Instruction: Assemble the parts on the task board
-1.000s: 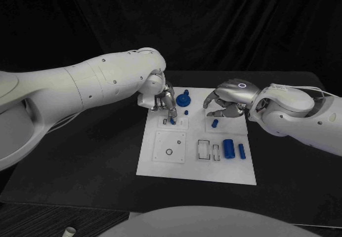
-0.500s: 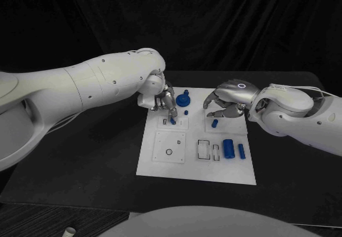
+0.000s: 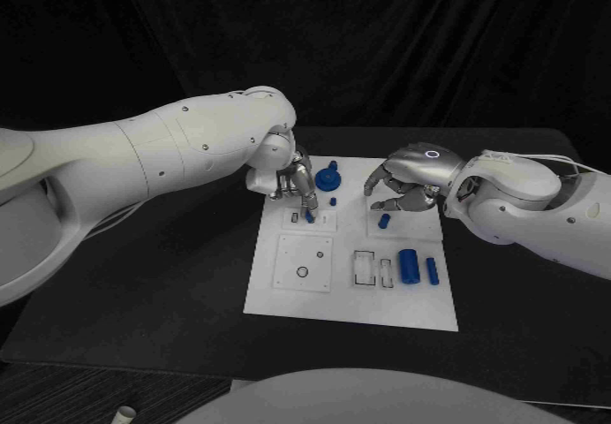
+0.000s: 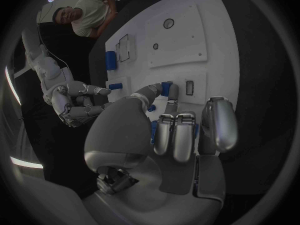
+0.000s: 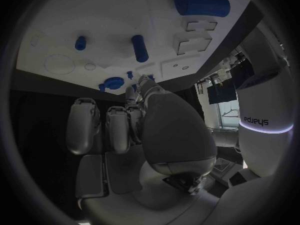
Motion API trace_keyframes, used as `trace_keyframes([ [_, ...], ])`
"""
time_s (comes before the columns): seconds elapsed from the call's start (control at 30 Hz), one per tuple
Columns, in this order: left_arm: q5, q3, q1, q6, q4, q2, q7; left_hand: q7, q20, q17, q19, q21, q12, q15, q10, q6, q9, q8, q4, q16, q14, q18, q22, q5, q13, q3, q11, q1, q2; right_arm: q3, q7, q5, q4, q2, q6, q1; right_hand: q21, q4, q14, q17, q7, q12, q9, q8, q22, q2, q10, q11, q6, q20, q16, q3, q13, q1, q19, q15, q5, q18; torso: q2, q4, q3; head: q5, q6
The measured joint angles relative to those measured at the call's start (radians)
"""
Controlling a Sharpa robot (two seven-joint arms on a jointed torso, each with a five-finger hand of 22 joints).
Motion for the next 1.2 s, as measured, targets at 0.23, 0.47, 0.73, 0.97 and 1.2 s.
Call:
trace_keyframes([
  [0.23,0.0,0.001,-0.003,0.001,0.0,-0.001,0.002,-0.004,0.0,0.0,0.0,-0.004,0.0,0.0,0.0,0.007,0.001,0.0,0.0,0.0,0.0,0.0,0.0,-0.005,0.0,0.0,0.0,-0.004,-0.001,0.0,-0.001,0.0,0.0,0.0,0.003,0.0,-0.005,0.0,0.0,0.0,0.0,0.0,-0.001,0.0,0.0,0.0,0.0,0.0,0.0,0.001,-0.004,0.0,0.0,0.0,-0.001,0.0,0.0,0.0,0.0,0.0002,0.0,0.002,0.0],
  [0.47,0.002,0.001,-0.006,0.001,0.001,0.002,0.003,-0.005,0.0,0.0,0.0,-0.006,0.0,0.0,0.0,0.009,0.002,-0.001,0.0,0.0,0.0,0.0,0.0,-0.008,0.0,0.0,0.0,-0.007,0.002,0.0,-0.002,0.0,-0.001,0.001,0.006,0.0,-0.012,0.0,0.0,0.0,0.0,-0.006,-0.001,0.0,0.0,0.0,0.0,0.0,0.0,0.004,-0.007,0.0,-0.001,0.0,-0.004,0.0,0.004,0.0,0.0,0.0012,0.0,0.0,0.0],
  [0.73,0.003,0.002,-0.007,0.001,0.0,0.003,0.004,-0.007,0.0,0.0,0.0,-0.008,0.0,0.0,-0.002,0.006,0.005,-0.003,0.0,0.0,0.0,0.0,0.0,-0.012,0.0,0.0,-0.002,-0.008,0.003,0.0,-0.003,0.0,-0.001,0.001,0.008,0.0,-0.017,0.0,0.0,0.0,0.0,-0.006,0.0,0.0,0.0,0.0,-0.007,0.0,0.0,0.0,-0.011,0.0,-0.005,0.0,-0.007,0.0,0.005,0.0,0.001,0.0012,-0.0005,0.0,0.0],
  [0.97,0.002,-0.001,-0.015,0.001,-0.003,0.004,0.004,-0.014,0.0,0.0,0.0,-0.016,0.0,0.0,-0.002,0.013,0.003,-0.017,0.0,0.0,0.0,0.0,0.0,-0.014,0.0,0.0,-0.002,-0.014,0.018,0.0,-0.004,0.0,-0.002,0.001,0.009,-0.001,-0.017,0.0,0.0,0.0,0.0,-0.007,0.0,0.0,0.0,0.0,-0.007,0.0,0.0,0.0,-0.011,0.0,-0.007,0.0,-0.008,0.0,0.005,0.0,0.001,-0.0001,-0.0007,0.0,0.0],
  [1.2,0.001,0.0,-0.017,0.0,-0.004,0.004,0.004,-0.019,0.0,0.0,0.0,-0.016,0.0,0.0,-0.002,0.019,0.004,-0.017,0.0,0.0,0.0,0.0,0.0,-0.023,0.0,0.0,-0.002,-0.014,0.018,0.0,-0.004,0.0,-0.002,0.001,0.01,-0.003,-0.023,0.0,0.0,0.0,0.0,-0.011,0.0,0.0,0.001,0.0,-0.007,0.0,0.0,0.004,-0.017,0.0,-0.01,0.0,-0.011,0.0,0.005,0.0,0.001,-0.0006,-0.0007,-0.001,0.0],
])
